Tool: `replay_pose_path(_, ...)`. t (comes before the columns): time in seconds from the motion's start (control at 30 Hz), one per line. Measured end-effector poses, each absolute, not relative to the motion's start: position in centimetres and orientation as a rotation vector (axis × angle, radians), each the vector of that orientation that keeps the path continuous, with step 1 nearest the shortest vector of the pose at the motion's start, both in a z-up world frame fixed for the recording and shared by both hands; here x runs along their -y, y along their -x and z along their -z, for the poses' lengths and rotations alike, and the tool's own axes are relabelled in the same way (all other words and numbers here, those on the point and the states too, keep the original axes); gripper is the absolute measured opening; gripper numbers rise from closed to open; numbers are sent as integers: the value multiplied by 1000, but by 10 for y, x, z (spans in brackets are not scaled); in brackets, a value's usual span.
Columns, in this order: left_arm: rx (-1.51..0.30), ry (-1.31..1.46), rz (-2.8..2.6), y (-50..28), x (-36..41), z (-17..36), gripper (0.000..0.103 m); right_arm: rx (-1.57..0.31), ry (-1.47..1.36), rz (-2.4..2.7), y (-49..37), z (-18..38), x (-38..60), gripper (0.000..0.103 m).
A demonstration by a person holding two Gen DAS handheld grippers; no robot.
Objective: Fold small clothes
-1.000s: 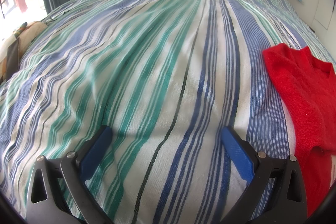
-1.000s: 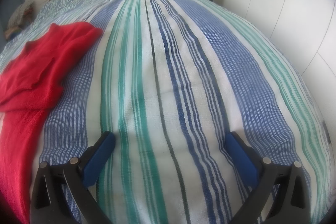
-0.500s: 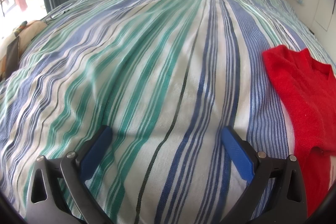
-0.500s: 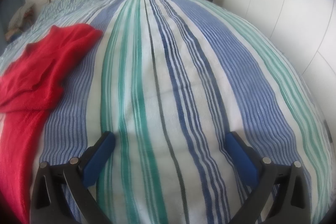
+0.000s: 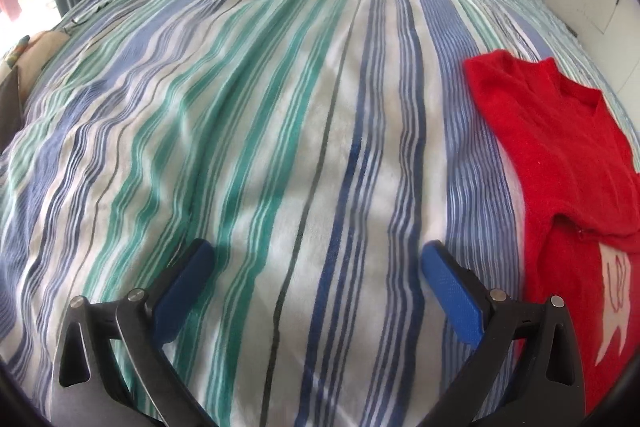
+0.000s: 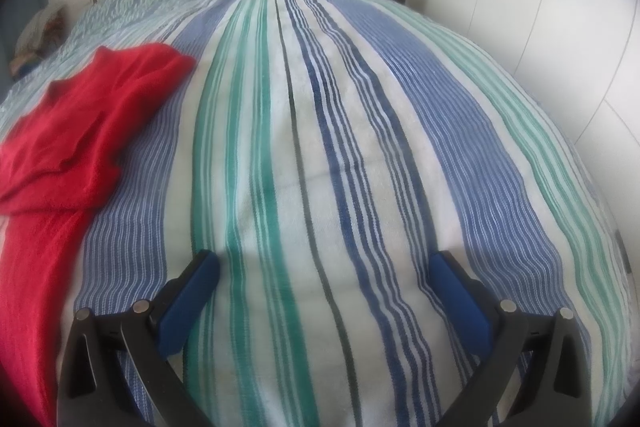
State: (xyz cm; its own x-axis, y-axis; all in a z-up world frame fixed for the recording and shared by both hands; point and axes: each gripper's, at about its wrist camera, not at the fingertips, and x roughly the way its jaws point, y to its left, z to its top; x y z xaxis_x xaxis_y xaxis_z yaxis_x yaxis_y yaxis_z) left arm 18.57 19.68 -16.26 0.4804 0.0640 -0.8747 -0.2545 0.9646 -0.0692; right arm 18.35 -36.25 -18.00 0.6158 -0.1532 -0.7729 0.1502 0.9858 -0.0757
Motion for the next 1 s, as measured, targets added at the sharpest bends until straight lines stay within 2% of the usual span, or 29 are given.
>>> replay_pose_path(0.2,-1059,273,78,-131,-167,121,102,-921,-15,152,-190,179,365,103)
replay_pose_path(0.3,-1102,355,176,-94,-151,114,102,-966,-93,18,-181,161,368,103)
replay_pose_path(0.47,-1213,416,245,-39,-122,139,102,-1067,-336,-341,-101,135,338,103)
replay_pose_path(0.57,-1185,374,221,-18,-107,140,101,-1130,-372,-420,-44,139,312,102)
replay_pose_path(0.7,-1082,346,168,-6,-101,123,101,-1039,-248,-322,9,133,294,102)
replay_pose_path(0.87,-982,392,92,3,-112,114,101,-904,-249,-235,19,114,294,102)
replay_pose_path(1.0,-968,411,62,13,-120,116,101,-935,-217,-242,10,119,287,102)
